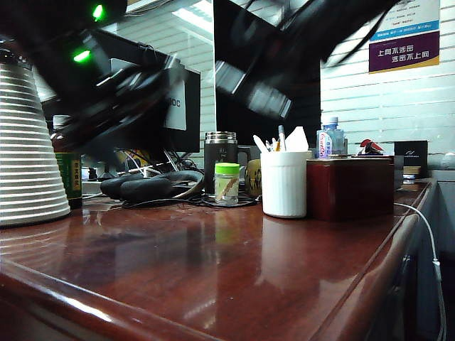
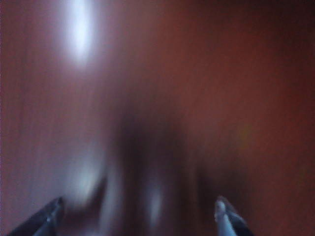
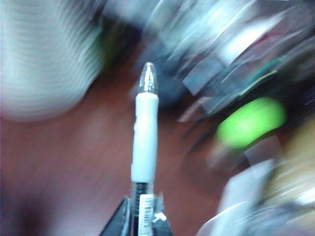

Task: Pick up all the pens on the desk and put them into the pen holder one by one.

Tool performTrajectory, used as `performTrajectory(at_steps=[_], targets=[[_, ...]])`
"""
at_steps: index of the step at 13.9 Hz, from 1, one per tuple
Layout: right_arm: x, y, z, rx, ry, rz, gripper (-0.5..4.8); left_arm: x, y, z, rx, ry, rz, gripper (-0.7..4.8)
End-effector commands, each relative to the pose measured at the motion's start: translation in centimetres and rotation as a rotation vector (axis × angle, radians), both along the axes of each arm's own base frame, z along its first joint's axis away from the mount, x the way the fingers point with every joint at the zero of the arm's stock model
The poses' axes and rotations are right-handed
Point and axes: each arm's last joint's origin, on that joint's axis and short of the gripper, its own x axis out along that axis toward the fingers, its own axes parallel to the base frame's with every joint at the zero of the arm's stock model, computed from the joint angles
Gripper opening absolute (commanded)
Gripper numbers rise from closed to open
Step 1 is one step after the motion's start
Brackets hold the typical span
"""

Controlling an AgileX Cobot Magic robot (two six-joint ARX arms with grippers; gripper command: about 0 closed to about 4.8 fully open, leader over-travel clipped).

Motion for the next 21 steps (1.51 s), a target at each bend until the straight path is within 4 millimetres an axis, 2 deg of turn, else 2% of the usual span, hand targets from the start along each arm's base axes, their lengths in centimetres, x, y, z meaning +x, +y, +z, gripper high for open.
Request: performTrajectory(at_steps=[1,3,5,6,8,9,11,14,15,16,19,21], targets=[[1.4,-2.6,1.9,0.243,-0.118,-0.120,-0.06,1.5,-1.2,2.8,-0.228,-0.268,-0.061,4.04],[2.0,-4.4,0.5,0.404,-0.179,-0.175,-0.06,1.9,-1.5,3.9,-0.289,-0.380,-0.060,4.04],[2.5,-4.9,-2.3,0.423,-0.179,-0.194,-0.06,2.1,-1.6,4.2,-0.309,-0.417,-0.062,4.04],[4.5,-4.2,-6.1,0.428,-0.140,-0.179,-0.06,2.8,-2.0,3.2,-0.303,-0.405,-0.061,4.04],[5.4,-4.1,-7.9,0.432,-0.147,-0.204,-0.06,3.1,-2.3,2.1,-0.284,-0.373,-0.060,4.04],[5.8,-3.9,-9.3,0.421,-0.121,-0.207,-0.06,3.4,-2.4,1.3,-0.268,-0.350,-0.056,4.04],[6.0,-3.9,-10.2,0.409,-0.092,-0.212,-0.06,3.6,-2.5,1.0,-0.259,-0.339,-0.058,4.04],[6.1,-3.9,-10.4,0.407,-0.086,-0.213,0.04,3.6,-2.5,0.9,-0.257,-0.336,-0.058,4.04],[6.1,-3.9,-10.4,0.407,-0.086,-0.213,1.08,3.6,-2.5,0.9,-0.257,-0.336,-0.058,4.04],[6.1,-3.8,-10.4,0.407,-0.086,-0.209,1.22,3.6,-2.5,0.9,-0.257,-0.336,-0.058,4.04],[6.0,-3.8,-10.3,0.407,-0.085,-0.199,1.22,3.5,-2.5,0.8,-0.251,-0.326,-0.058,4.04],[5.6,-3.8,-9.3,0.418,-0.102,-0.139,1.22,3.5,-2.5,0.9,-0.255,-0.332,-0.058,4.03]])
